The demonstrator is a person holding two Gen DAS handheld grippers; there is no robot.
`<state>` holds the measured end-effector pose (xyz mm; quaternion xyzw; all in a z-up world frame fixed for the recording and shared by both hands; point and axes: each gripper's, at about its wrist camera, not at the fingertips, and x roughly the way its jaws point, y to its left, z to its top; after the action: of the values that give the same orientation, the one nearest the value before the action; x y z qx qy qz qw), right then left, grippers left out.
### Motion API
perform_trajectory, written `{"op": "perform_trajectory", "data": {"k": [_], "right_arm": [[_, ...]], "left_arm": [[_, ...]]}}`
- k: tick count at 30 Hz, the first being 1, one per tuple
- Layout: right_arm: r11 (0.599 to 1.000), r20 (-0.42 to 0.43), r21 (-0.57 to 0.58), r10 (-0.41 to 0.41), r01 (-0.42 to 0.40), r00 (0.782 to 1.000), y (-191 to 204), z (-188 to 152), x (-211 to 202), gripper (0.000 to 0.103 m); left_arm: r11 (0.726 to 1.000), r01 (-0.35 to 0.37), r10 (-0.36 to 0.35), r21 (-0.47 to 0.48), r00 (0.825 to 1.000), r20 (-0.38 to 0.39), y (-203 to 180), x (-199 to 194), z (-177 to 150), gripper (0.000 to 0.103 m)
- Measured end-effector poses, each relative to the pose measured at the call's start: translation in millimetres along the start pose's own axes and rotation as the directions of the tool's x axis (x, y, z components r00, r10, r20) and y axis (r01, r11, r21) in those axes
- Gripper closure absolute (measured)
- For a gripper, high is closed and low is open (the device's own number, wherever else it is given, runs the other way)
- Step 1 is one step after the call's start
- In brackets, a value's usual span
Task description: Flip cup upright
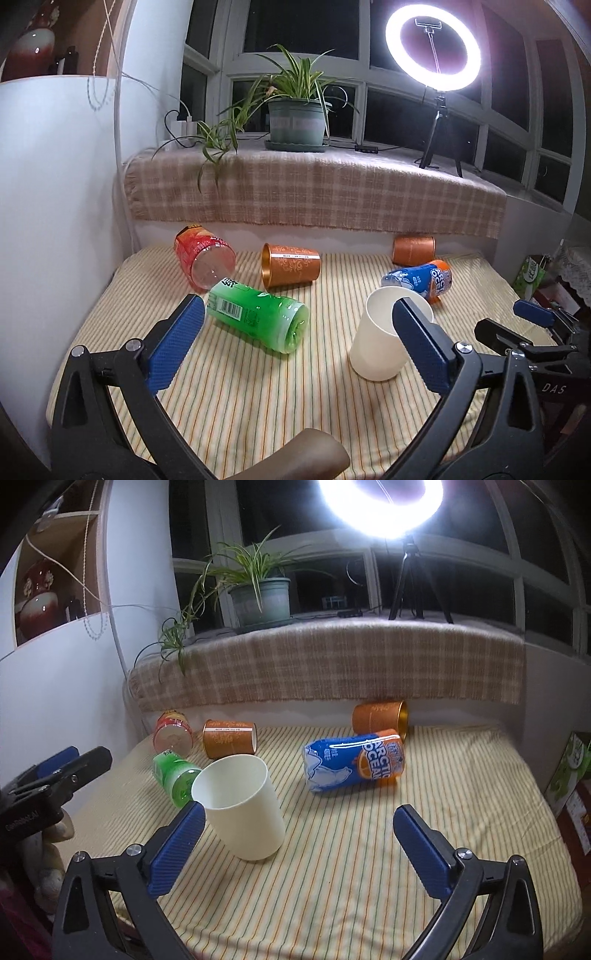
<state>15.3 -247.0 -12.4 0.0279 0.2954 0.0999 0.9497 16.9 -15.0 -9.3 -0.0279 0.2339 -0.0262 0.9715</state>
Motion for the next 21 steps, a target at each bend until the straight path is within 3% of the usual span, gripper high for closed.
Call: {"op": "perform_trajectory", "data": {"k": [21], "right_arm": [[1.0,0.011,0.008,-0.025,0.024,1.0,-4.4,-0.4,-0.6,0.0]], "left_arm": [[1.0,-0.012,0.012,0.009,1.0,-0.004,3.6,-1.0,1.0,0.0]]}}
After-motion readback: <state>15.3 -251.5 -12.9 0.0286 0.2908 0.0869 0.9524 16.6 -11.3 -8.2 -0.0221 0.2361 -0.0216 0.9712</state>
